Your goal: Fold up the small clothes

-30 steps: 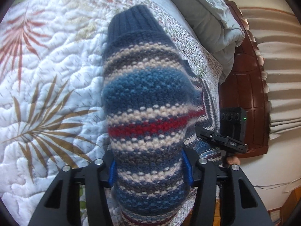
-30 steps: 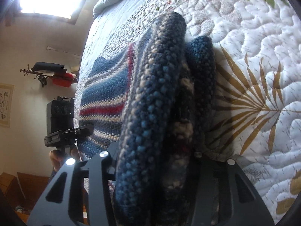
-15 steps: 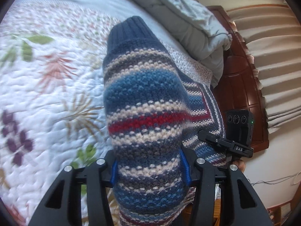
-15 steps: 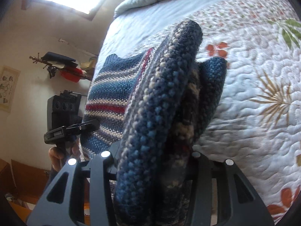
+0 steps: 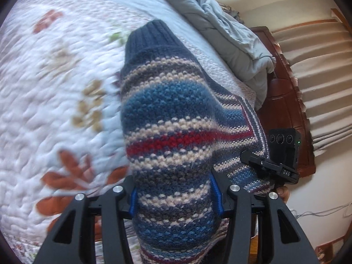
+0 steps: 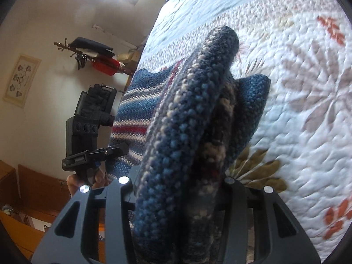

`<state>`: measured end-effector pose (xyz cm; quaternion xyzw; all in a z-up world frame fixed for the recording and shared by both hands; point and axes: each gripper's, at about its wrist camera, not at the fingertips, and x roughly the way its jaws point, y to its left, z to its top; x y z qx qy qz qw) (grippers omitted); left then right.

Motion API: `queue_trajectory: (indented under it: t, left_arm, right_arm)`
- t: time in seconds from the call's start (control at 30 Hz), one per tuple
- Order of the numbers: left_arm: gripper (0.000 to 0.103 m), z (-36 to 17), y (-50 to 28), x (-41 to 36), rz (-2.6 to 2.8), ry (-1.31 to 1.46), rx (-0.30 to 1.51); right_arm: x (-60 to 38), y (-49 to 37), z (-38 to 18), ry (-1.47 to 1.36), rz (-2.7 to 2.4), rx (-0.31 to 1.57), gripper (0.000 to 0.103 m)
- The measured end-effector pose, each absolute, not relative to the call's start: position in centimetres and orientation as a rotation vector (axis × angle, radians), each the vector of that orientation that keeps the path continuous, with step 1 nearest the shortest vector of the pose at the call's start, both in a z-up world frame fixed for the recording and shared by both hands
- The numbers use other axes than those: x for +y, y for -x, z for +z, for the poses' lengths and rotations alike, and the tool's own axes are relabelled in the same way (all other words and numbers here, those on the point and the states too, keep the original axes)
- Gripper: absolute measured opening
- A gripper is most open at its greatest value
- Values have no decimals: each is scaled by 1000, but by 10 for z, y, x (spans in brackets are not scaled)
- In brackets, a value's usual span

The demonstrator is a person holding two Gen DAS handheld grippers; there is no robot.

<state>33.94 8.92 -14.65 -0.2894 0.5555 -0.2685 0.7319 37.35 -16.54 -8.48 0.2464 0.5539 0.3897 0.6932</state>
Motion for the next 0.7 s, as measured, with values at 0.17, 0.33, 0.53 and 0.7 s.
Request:
queue_trajectory:
  t: [0.17, 0.33, 0.53, 0.7]
  left_arm:
    - [51, -197, -322, 120, -561, 684, 1251]
    - [51, -224, -308, 133, -569, 697, 1267]
    - [68, -222, -306, 131, -515, 651, 1247]
    - [80, -169, -278, 142, -407, 544, 1083]
  right_arm:
    - [-125, -353, -118, -559, 823, 1285, 41]
    - [-108, -341, -149, -577, 798, 1330, 42]
    - [-140, -352, -178, -619, 780, 1362, 64]
    - [-178, -363, -140, -645, 758, 1260, 78]
